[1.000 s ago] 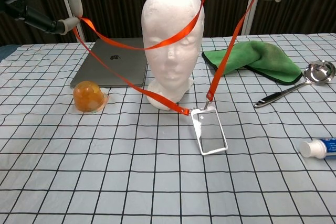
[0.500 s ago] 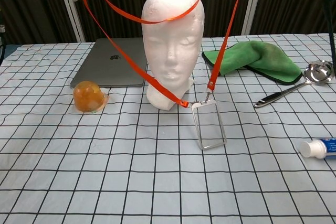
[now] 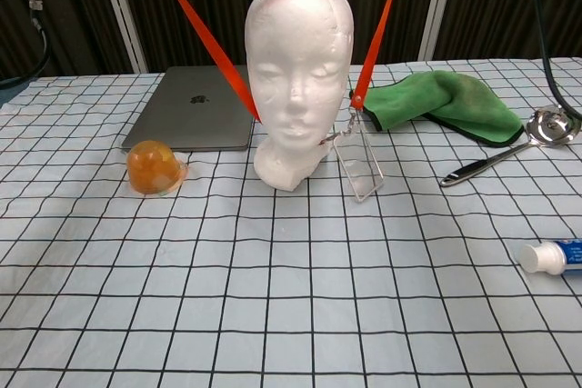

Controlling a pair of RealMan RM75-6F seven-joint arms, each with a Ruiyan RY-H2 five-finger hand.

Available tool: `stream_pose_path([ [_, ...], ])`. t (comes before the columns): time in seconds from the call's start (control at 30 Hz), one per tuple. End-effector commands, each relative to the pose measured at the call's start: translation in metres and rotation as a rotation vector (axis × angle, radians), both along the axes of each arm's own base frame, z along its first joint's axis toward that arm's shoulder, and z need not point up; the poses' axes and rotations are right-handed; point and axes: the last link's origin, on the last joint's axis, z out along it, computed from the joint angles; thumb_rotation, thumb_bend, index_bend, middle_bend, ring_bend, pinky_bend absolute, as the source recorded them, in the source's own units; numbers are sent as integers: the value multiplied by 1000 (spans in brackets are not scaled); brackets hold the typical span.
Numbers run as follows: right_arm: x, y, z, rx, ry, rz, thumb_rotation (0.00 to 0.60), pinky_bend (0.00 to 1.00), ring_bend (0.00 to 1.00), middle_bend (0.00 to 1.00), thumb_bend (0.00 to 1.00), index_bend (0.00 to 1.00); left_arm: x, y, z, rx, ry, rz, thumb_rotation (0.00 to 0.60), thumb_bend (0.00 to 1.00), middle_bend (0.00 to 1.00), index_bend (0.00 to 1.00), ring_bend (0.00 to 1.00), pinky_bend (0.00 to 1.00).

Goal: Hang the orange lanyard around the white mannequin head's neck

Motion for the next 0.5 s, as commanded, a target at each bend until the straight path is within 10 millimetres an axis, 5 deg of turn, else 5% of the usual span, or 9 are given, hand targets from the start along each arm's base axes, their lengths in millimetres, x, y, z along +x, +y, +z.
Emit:
stream_pose_path([
  [0.03,-1,-13,-1,2,10,-36,600,0,0,146,471,717,1,15,-2,7,15,38,600,453,0,724,0,0],
  [0.23,-9,-34,-6,8,-3,-106,600,0,0,149,470,717,-3,33,-13,-17,18,90,600,453,0,687,0,0],
  [0.3,-13,-39,-9,9,8,-124,600,0,0,150,466,703,-5,38,-18,-25,17,103,600,453,0,596,0,0],
  [0.37,-18,-44,-13,13,24,-140,600,0,0,137,411,602,-8,42,-23,-36,22,113,600,449,0,363,0,0],
  [0.43,-23,-48,-17,15,37,-153,600,0,0,66,249,325,-11,45,-28,-46,25,123,600,422,0,67,0,0],
  [0.5,-30,-52,-22,21,54,-176,600,0,0,12,142,132,-14,48,-33,-62,11,140,600,339,0,0,0,0],
])
